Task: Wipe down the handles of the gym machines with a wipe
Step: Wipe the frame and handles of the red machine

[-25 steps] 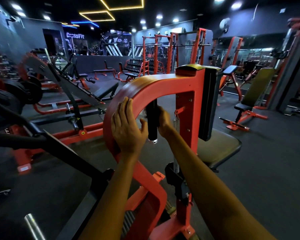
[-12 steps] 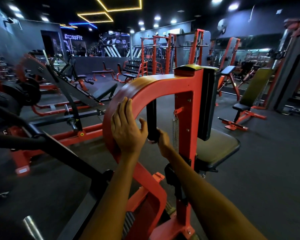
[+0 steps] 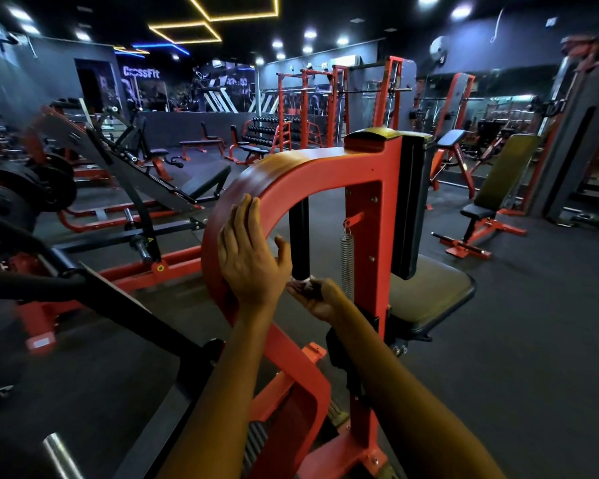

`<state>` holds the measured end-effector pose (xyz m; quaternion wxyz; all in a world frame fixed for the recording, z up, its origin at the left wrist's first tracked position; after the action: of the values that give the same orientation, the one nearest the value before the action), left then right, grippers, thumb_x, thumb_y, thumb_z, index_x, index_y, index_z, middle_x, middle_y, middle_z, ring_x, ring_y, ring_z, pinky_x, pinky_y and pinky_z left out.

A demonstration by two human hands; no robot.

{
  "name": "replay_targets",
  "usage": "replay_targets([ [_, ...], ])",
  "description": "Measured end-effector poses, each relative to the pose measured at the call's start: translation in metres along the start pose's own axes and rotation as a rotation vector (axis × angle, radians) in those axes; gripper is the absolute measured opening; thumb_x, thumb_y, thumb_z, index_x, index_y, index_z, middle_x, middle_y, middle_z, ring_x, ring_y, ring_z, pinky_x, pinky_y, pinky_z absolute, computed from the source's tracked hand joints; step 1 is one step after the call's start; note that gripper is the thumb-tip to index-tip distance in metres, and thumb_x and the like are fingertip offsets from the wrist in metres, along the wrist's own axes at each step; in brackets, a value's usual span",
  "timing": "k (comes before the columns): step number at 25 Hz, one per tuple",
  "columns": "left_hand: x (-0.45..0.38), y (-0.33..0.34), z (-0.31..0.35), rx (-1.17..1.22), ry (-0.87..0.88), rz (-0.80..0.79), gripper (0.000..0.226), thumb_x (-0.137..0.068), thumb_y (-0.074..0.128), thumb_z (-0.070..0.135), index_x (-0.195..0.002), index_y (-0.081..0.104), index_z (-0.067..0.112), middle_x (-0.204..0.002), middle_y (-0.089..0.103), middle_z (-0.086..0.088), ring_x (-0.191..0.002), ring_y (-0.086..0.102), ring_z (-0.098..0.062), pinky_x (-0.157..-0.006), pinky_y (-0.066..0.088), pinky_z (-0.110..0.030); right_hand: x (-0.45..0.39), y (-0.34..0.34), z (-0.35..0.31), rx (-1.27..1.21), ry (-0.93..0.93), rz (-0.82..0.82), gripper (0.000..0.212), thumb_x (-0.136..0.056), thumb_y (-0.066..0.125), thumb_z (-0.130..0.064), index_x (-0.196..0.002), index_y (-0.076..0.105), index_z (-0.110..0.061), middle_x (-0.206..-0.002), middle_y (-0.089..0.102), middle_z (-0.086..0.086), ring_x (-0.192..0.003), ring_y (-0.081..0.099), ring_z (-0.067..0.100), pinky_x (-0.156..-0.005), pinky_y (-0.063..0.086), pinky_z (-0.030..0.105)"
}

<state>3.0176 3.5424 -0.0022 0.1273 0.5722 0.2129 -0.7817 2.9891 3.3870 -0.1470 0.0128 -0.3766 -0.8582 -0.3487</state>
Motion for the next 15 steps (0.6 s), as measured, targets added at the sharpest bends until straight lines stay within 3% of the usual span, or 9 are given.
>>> replay_targets([
  [4,0.001,0.000,0.000,-0.013,0.011,0.011,0.073,-0.072,0.067,0.025,-0.138,0.040,0.008,-0.139,0.051,-0.011,-0.125,0.043,-0.024,-0.101,0.036,-0.037,0.024,-0.010,-0.019,0.104,-0.040,0.093,0.025,-0.096,0.038,0.001,-0.077,0.054,0.000,-0.076,0.057,0.021,-0.071,0.060,0.031,-0.063,0.055,0.035],
  [6,0.000,0.001,0.000,-0.007,0.012,0.017,0.073,-0.072,0.066,0.025,-0.138,0.039,0.008,-0.138,0.051,-0.012,-0.125,0.044,-0.025,-0.101,0.036,-0.037,0.037,0.000,-0.059,0.230,-0.312,0.139,0.011,-0.091,0.057,-0.007,-0.085,0.064,-0.001,-0.078,0.064,0.022,-0.064,0.063,0.026,-0.058,0.057,0.030],
  [8,0.000,0.000,0.000,0.000,0.013,0.021,0.075,-0.070,0.069,0.023,-0.137,0.039,0.008,-0.138,0.051,-0.012,-0.124,0.045,-0.026,-0.100,0.038,-0.038,0.051,0.029,-0.103,0.468,-0.749,0.176,0.013,-0.084,0.069,-0.019,-0.086,0.071,-0.006,-0.077,0.068,0.018,-0.062,0.062,0.020,-0.059,0.054,0.031],
  [11,0.001,0.000,0.000,0.010,0.016,0.013,0.078,-0.069,0.072,0.022,-0.137,0.038,0.008,-0.139,0.050,-0.012,-0.123,0.046,-0.027,-0.099,0.040,-0.040,0.073,0.071,-0.125,0.682,-1.259,0.296,0.013,-0.083,0.068,-0.013,-0.094,0.071,-0.007,-0.083,0.067,0.009,-0.072,0.063,0.022,-0.062,0.053,0.037],
  [13,0.001,-0.001,0.001,0.008,0.019,0.016,0.077,-0.069,0.072,0.021,-0.137,0.038,0.008,-0.138,0.051,-0.013,-0.124,0.046,-0.027,-0.100,0.040,-0.040,0.075,0.079,-0.116,0.802,-1.428,0.308,0.010,-0.080,0.065,-0.002,-0.089,0.068,-0.004,-0.084,0.062,0.010,-0.073,0.060,0.023,-0.058,0.049,0.035],
  [15,0.000,-0.002,0.001,0.002,0.025,0.023,0.077,-0.069,0.072,0.021,-0.137,0.039,0.008,-0.138,0.051,-0.013,-0.124,0.045,-0.027,-0.101,0.038,-0.038,0.066,0.071,-0.099,0.983,-1.506,0.279,0.009,-0.079,0.065,-0.004,-0.088,0.067,-0.004,-0.082,0.059,0.010,-0.071,0.057,0.025,-0.054,0.044,0.035],
])
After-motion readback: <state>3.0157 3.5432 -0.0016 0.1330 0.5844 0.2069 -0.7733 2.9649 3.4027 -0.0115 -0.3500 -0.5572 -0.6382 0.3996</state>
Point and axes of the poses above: each hand's wrist, its own x-axis away from the middle knuckle, its own y-axis out of the palm, z = x × y, the point moved 7 cm from there along -x, towards the middle knuckle
